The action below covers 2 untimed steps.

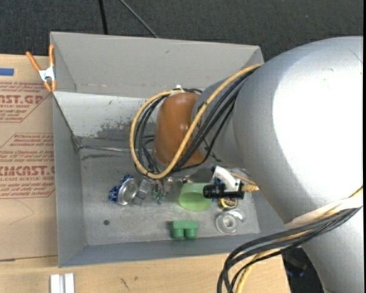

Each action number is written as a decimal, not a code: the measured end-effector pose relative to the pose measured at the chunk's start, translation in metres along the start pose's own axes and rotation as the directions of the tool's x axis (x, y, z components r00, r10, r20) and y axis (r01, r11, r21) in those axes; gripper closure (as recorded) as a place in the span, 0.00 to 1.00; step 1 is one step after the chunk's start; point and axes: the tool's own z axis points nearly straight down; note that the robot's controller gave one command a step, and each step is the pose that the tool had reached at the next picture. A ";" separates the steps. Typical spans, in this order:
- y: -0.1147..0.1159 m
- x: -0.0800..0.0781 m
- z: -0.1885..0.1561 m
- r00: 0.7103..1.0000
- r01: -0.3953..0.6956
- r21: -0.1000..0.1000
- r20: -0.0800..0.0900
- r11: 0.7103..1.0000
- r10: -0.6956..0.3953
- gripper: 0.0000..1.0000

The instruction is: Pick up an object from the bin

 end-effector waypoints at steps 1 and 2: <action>0.000 0.000 0.000 1.000 0.000 0.000 -0.001 1.000 0.000 0.00; 0.033 0.006 0.000 0.997 0.078 -0.002 0.001 0.997 -0.078 0.00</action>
Offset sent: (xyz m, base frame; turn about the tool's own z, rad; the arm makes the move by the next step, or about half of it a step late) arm 0.0000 0.0000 0.0000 0.0000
